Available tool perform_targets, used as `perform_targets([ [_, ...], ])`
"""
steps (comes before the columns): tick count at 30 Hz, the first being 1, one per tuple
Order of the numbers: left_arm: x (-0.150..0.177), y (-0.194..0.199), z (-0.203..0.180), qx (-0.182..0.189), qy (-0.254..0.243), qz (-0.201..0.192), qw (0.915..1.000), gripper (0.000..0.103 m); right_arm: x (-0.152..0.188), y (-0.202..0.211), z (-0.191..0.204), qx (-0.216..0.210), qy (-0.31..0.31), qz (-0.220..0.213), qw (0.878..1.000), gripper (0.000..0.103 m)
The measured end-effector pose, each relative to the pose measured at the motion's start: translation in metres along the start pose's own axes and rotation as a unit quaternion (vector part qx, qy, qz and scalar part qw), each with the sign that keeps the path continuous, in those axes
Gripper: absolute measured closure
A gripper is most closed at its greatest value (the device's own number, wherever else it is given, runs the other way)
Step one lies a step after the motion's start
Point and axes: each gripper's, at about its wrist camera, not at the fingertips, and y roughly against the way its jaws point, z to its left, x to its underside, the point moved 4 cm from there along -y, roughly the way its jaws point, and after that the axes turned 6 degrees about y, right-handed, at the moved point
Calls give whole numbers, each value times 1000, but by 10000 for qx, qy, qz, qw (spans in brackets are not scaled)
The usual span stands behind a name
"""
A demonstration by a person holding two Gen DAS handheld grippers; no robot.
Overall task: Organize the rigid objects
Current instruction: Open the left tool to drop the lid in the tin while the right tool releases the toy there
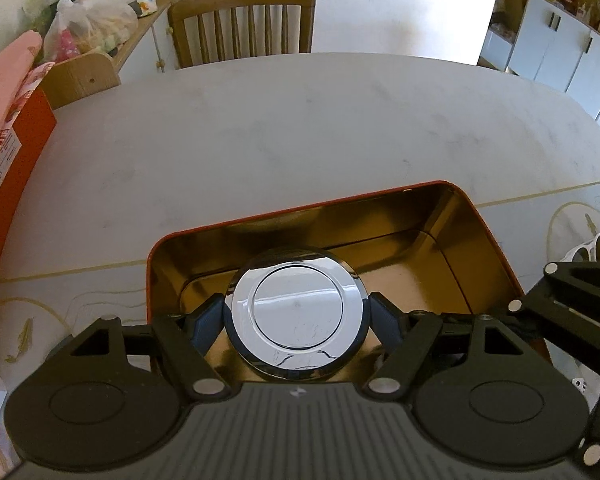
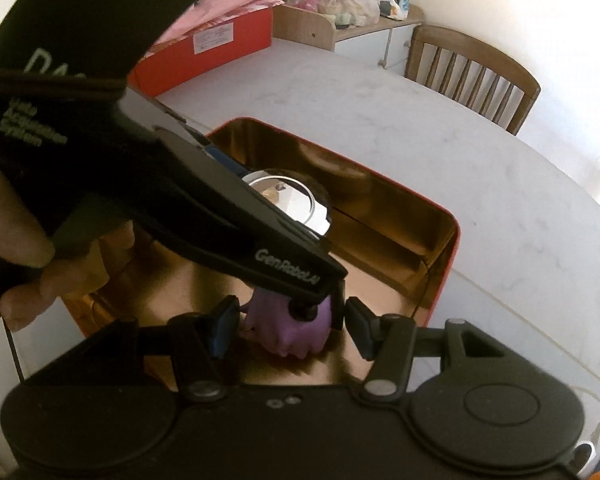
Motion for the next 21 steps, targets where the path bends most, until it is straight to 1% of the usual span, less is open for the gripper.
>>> perform_targets([
  [3,-2,-2,1,-5,18,21,10000,26,-1,4,1,3,-22,-37,10000,44],
  [5,-2,-2,1,-14,37,33,10000,26,-2,6,-1,-54,-91,-45,9999,40],
  [11,0,2,3,121,269,84,9995,27,-2,23,-4,-75,-293,-160,9994,37],
  [15,2,10,4,110,320,24,9994,26,-1,36,-11,-90,-466,-284,9985,34],
  [21,2,30,1,171,389,-168,9990,26,1,53,-21,-167,-764,-358,9963,30],
])
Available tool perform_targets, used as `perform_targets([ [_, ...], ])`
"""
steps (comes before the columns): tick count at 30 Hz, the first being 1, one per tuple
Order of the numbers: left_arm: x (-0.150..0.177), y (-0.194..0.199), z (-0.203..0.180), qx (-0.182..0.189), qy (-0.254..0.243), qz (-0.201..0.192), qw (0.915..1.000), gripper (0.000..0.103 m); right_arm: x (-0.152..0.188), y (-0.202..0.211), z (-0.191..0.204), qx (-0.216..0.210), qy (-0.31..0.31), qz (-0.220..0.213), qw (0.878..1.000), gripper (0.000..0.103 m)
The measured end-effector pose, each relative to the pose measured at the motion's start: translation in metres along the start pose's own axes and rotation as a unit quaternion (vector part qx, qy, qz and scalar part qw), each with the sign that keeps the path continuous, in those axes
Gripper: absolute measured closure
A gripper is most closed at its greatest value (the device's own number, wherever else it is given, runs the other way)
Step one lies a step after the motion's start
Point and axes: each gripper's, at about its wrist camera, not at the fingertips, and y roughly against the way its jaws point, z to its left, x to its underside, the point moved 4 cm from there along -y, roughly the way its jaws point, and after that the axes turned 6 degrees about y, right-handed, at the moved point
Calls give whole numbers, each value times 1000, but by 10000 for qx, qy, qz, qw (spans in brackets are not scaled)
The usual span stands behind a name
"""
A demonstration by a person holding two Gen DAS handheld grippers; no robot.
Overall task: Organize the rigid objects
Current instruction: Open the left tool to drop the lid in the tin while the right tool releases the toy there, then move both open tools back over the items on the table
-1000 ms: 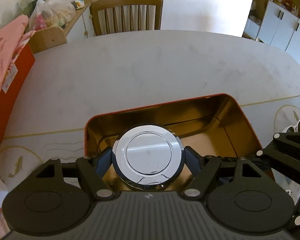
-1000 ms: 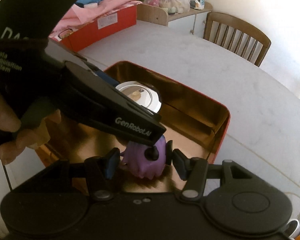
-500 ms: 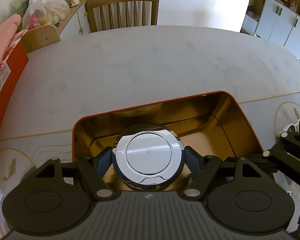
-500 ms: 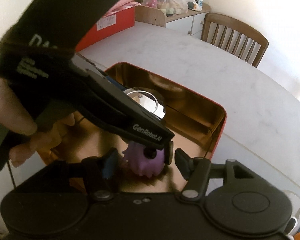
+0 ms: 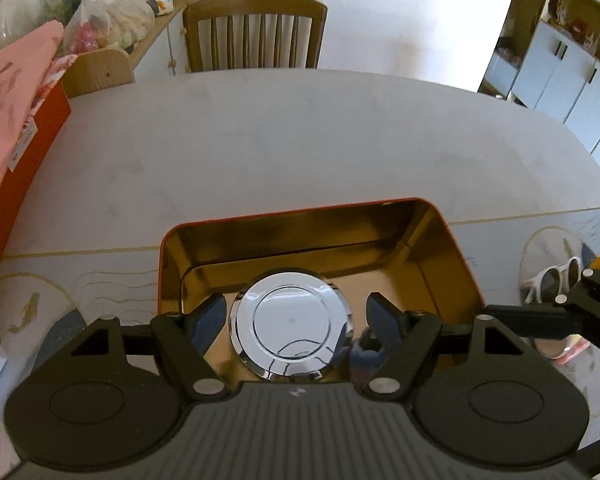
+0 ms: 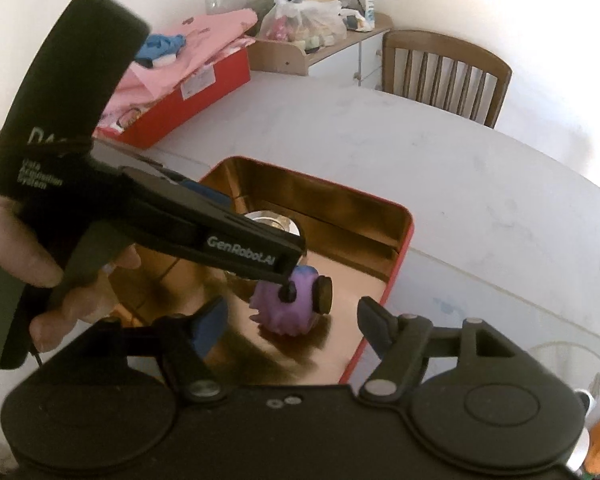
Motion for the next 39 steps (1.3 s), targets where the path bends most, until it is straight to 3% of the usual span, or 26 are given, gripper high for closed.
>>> perform_targets([
  [16,9,64,-34,178,-100,-575,9981,22,18,76,-24,-64,-375,-610,9974,19],
  [27,25,102,-73,181,-51,-1114,9936,20,60,129,-66,40,-779,-842,9934,8],
  [39,54,95,-129,372,-239,-975,9942,17,125,161,-119,371,-1123,-785,9899,0],
])
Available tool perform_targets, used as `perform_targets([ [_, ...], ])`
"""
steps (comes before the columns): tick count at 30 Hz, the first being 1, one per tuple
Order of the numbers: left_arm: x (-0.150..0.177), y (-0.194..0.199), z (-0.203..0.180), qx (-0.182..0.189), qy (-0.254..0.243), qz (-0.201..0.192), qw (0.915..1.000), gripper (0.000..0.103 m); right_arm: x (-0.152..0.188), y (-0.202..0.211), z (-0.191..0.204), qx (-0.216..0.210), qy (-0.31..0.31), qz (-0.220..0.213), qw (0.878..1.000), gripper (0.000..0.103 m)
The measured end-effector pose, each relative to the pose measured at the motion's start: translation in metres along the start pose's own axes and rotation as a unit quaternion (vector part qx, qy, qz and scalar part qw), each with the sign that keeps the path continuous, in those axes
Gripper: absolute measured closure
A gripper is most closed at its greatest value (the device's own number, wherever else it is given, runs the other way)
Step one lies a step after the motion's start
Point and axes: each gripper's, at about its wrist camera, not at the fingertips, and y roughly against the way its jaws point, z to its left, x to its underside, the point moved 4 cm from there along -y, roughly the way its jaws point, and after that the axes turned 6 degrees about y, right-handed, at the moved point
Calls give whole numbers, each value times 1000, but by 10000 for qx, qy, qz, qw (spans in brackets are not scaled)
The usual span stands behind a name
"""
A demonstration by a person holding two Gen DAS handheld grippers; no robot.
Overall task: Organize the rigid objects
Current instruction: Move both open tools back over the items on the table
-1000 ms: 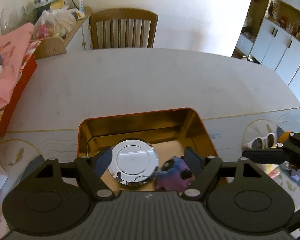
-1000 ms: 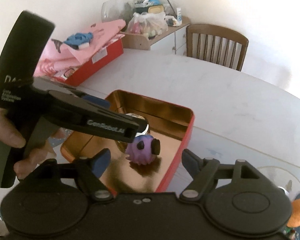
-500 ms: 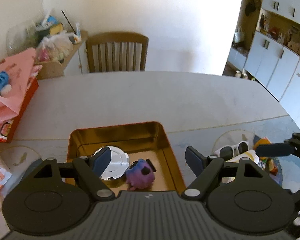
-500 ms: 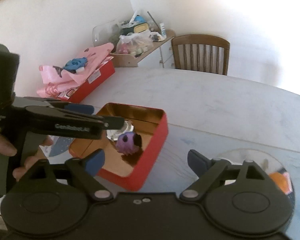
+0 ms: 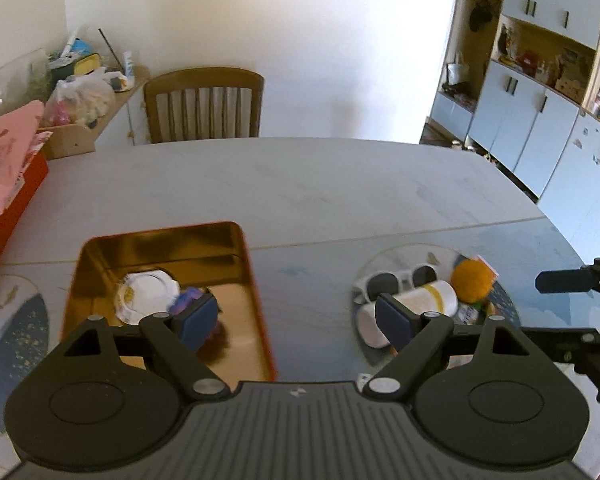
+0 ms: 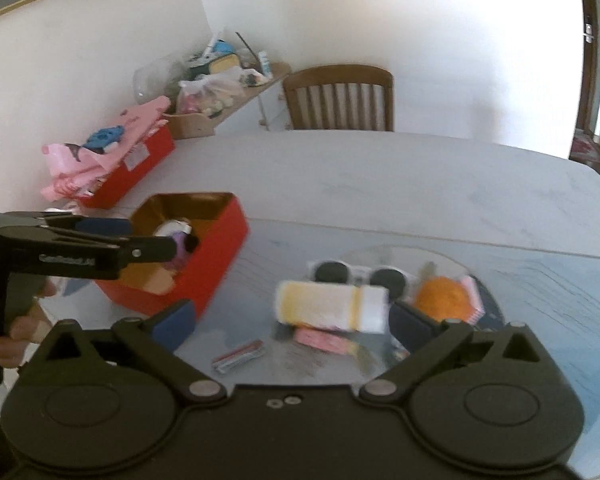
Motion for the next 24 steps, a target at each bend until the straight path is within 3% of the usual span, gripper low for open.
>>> perform_targets([
  [15,18,-44,-77,307,-151,483,9982,17,49,-2,-67,400,-20,373,9985,1],
  [24,17,-85,-110,288,-185,771,9964,17,64,-19,-86,179,103,655,9976,7],
])
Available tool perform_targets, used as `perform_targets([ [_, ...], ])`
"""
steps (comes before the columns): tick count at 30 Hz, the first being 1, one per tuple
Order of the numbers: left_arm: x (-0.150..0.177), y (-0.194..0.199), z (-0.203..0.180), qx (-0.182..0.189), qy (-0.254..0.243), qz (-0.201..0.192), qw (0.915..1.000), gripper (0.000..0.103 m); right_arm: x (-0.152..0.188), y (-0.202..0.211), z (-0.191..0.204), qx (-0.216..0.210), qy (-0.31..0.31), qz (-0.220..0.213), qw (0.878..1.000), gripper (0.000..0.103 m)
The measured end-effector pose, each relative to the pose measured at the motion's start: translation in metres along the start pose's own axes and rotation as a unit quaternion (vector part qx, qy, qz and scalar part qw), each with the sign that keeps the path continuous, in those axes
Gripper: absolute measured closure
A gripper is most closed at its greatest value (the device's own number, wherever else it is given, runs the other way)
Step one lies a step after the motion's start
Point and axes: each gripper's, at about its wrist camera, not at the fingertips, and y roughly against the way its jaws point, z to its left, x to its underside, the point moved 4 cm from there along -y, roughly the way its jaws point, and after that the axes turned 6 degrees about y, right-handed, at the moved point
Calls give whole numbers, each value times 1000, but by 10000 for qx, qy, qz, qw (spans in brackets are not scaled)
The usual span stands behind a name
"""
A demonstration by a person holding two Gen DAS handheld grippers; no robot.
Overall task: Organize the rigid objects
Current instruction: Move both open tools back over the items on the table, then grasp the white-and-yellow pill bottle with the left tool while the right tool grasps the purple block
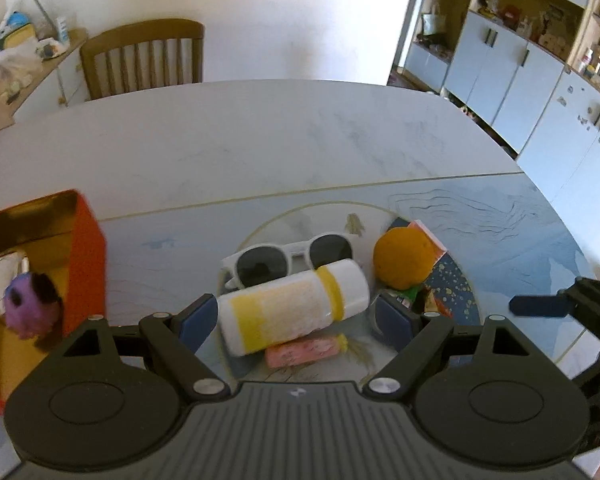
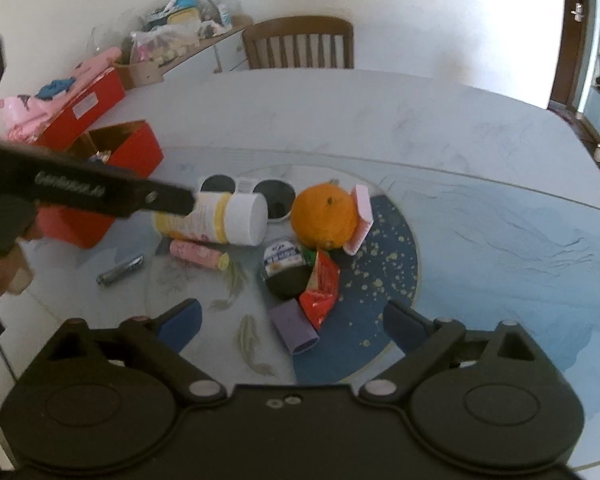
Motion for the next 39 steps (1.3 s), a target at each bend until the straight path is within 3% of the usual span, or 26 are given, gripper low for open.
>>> perform_targets([
  [5,1,-20,-7,112,-570,151,9982,17,2,-8,2,-182,233,124,9995,16],
  [12,-2,-43,5,9,-709,297,9970,17,5,-22,8,-395,379,322,9980,28],
  [21,-2,-52,4,424,-890,478,9940,17,4,-32,6,-479,357,473,9971,47],
  [28,11,-52,-4,681,-1174,688,9884,17,5,-34,7,-448,373,487,9971,54],
  [33,11,-60,-6,518,-1181,707,9891,40,4,-35,9,-269,429,469,9976,63],
  [39,12,-65,-11,440,-1247,681,9889,49,8,-34,14,-36,587,462,9972,75],
])
